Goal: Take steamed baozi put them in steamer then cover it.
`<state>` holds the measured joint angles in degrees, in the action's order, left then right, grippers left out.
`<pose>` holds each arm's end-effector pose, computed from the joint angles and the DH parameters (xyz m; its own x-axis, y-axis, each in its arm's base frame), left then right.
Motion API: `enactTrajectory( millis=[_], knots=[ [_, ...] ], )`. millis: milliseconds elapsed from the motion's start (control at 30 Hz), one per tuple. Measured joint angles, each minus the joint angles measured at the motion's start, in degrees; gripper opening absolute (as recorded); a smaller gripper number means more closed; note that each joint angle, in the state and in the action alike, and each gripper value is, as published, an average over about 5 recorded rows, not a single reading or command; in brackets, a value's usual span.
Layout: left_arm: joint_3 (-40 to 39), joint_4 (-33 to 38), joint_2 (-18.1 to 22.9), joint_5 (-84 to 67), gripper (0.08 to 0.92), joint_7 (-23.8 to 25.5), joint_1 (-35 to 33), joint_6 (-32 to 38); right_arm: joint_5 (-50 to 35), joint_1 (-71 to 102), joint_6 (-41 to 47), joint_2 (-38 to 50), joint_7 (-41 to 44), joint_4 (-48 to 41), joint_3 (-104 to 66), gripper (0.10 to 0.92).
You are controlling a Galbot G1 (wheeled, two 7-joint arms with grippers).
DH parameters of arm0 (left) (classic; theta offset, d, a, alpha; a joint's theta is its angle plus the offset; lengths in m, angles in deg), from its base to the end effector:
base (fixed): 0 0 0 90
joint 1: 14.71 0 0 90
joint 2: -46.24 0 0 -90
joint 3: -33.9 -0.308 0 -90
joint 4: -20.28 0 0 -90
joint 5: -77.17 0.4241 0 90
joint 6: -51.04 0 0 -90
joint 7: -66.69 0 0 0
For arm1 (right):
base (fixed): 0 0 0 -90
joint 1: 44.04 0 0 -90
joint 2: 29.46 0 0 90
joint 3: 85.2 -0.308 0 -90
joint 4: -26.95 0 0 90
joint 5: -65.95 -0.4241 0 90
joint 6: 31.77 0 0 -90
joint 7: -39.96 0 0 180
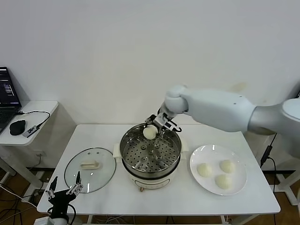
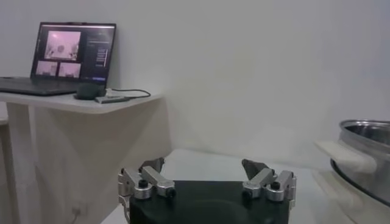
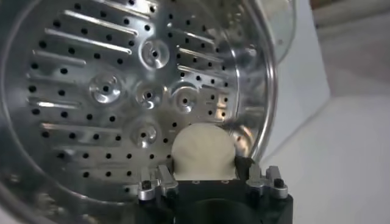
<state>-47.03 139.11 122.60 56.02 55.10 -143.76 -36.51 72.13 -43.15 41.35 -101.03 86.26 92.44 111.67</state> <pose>0.2303 0.0813 -0.2985 -0.9663 -0.2237 0.1274 -0.2322 0.9710 -0.0560 0.5741 0.1973 -0.1209 -0.2706 -0.3364 0.9020 -0.3213 -0.8517 -0.4140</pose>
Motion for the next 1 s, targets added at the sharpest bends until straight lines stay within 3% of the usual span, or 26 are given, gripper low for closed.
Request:
enactTrajectory(
  millis=[367, 567, 667, 1000],
  knots=[
    [-0.16, -0.3, 0.15, 0.33, 0.823, 0.21, 0.18, 0.19, 7.07, 2.87, -5.83, -2.95, -2.11, -4.43, -0.1, 0.638],
    [-0.36, -0.26, 0.24, 0.56, 0.823, 0.31, 0.2, 0.22, 8.14, 2.88, -7.34, -3.19, -2.72, -4.91, -0.07, 0.766],
    [-0.46, -0.24, 0.25, 0.61, 0.823, 0.31, 0.17, 0.23, 7.86, 2.24, -7.54, -3.02, -2.6, -4.67, -0.04, 0.813],
    [-0.53, 0.86, -0.27, 0.37, 0.823, 0.32, -0.28, -0.31, -0.4, -4.46, -2.12, 1.09, 2.26, 2.09, 0.84, 0.823]
  ],
)
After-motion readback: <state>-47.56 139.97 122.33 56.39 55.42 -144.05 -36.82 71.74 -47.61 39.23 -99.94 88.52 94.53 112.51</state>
